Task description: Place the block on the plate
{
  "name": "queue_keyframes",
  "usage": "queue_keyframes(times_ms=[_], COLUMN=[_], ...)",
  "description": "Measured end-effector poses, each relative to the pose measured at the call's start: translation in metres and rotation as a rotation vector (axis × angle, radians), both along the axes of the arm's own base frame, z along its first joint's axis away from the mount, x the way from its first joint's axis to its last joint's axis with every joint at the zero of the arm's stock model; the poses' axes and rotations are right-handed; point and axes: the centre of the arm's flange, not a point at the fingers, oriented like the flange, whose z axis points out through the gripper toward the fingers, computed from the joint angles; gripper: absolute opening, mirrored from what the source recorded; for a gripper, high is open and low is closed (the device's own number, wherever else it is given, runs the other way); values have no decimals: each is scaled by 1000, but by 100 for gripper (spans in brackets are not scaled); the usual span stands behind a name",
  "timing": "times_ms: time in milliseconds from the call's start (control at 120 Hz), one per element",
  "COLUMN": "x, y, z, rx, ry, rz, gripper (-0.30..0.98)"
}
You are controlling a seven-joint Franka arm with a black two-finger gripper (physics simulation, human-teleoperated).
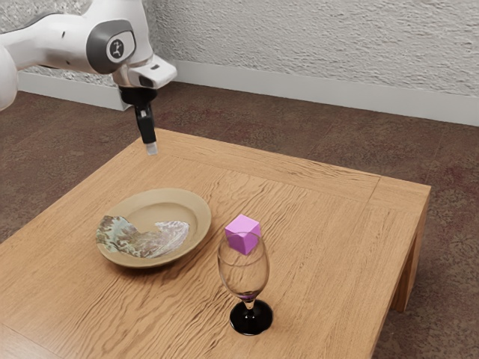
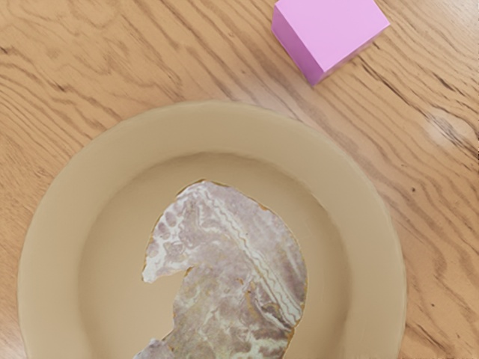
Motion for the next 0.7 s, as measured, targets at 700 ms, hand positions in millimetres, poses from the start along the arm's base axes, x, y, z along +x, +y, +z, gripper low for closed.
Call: queue_keyframes(times_ms=[700], x=[40], y=[-108], z=[-76], rx=[-56], ry=[53], rz=[-32], gripper=[69])
